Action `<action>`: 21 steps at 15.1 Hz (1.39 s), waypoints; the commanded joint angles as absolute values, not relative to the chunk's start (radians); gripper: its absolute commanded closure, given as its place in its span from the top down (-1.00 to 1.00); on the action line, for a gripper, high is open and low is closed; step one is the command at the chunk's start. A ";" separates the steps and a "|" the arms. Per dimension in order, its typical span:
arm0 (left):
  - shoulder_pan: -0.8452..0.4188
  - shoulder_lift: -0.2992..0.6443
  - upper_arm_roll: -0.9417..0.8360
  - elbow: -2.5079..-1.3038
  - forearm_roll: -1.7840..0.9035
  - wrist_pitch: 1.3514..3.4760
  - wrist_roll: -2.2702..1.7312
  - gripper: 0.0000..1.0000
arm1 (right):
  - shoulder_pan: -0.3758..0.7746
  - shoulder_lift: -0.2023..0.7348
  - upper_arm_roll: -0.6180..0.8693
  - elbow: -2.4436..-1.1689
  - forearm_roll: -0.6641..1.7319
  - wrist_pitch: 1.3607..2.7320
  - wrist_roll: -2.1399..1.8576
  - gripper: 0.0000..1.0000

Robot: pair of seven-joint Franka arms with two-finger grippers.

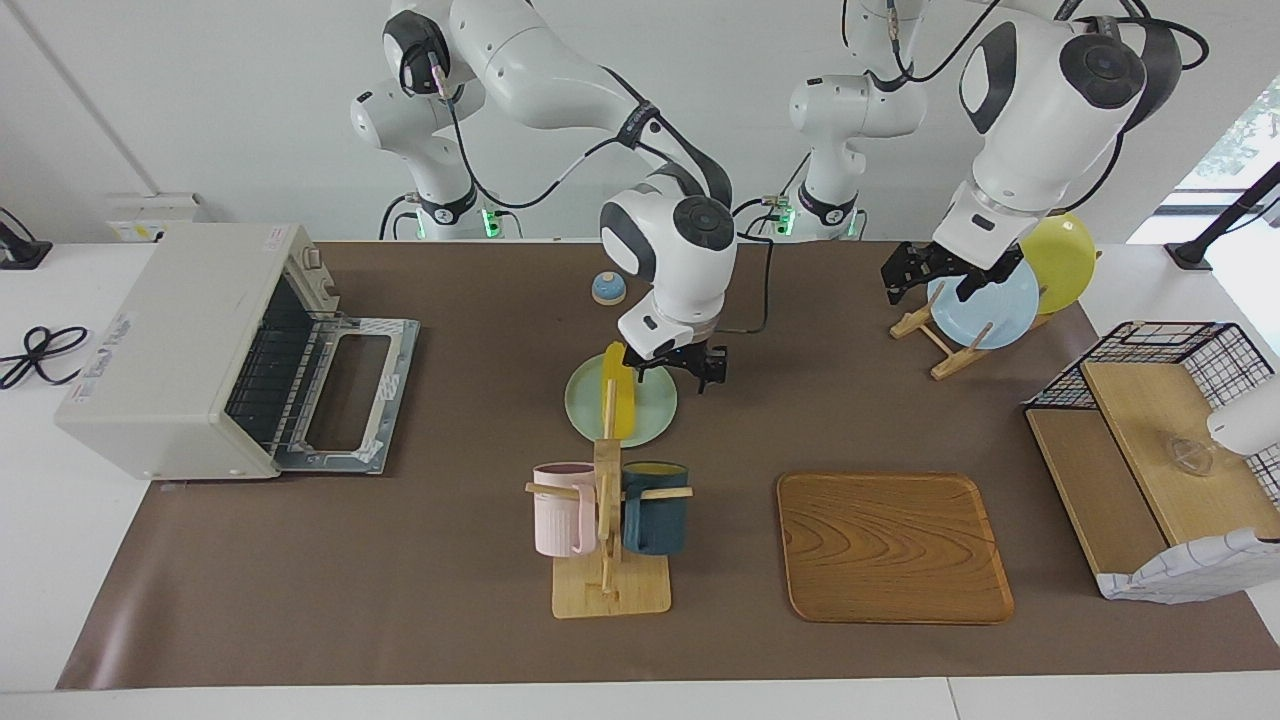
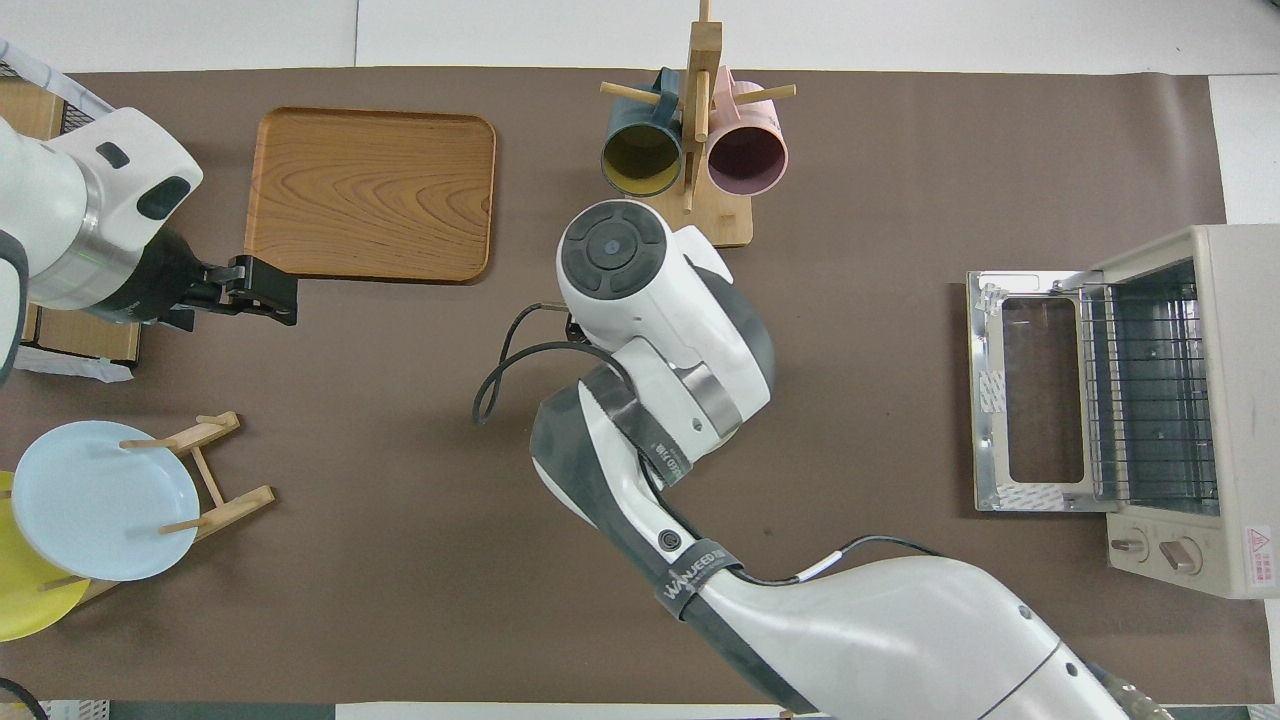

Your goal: Put corn in oven

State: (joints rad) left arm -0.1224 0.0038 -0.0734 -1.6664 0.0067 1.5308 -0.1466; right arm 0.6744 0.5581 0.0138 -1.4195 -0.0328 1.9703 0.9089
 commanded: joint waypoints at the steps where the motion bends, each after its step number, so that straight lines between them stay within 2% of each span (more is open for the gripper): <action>1: -0.130 -0.023 -0.075 -1.626 0.046 1.433 -0.137 1.00 | 0.676 0.549 0.014 -1.480 -0.044 2.064 0.920 1.00; 3: -0.133 -0.023 -0.078 -1.597 0.040 1.408 -0.135 1.00 | 0.675 0.519 0.024 -1.567 -0.048 2.094 0.895 1.00; 7: -0.130 -0.020 -0.081 -1.580 -0.012 1.433 -0.143 1.00 | 0.676 0.492 0.026 -1.641 -0.049 2.106 0.821 1.00; 8: -0.129 -0.023 -0.081 -1.598 -0.026 1.466 -0.146 1.00 | 0.676 0.488 0.026 -1.657 -0.048 2.109 0.793 0.91; 10: -0.132 -0.041 -0.081 -1.646 -0.034 1.505 -0.147 1.00 | 0.676 0.482 0.026 -1.687 -0.048 2.150 0.785 0.48; 13: -0.137 -0.032 -0.078 -1.658 -0.034 1.520 -0.143 1.00 | 0.676 0.466 0.029 -1.747 -0.046 2.209 0.784 0.44; 17: -0.135 -0.023 -0.078 -1.638 -0.034 1.522 -0.143 1.00 | 0.675 0.460 0.049 -1.772 -0.046 2.223 0.784 0.31; 18: -0.135 -0.023 -0.078 -1.638 -0.034 1.522 -0.144 1.00 | 0.676 0.459 0.049 -1.773 -0.046 2.221 0.782 0.09; 21: -0.132 -0.025 -0.078 -1.641 -0.034 1.516 -0.143 1.00 | 0.666 0.456 0.049 -1.773 -0.046 2.210 0.692 -1.00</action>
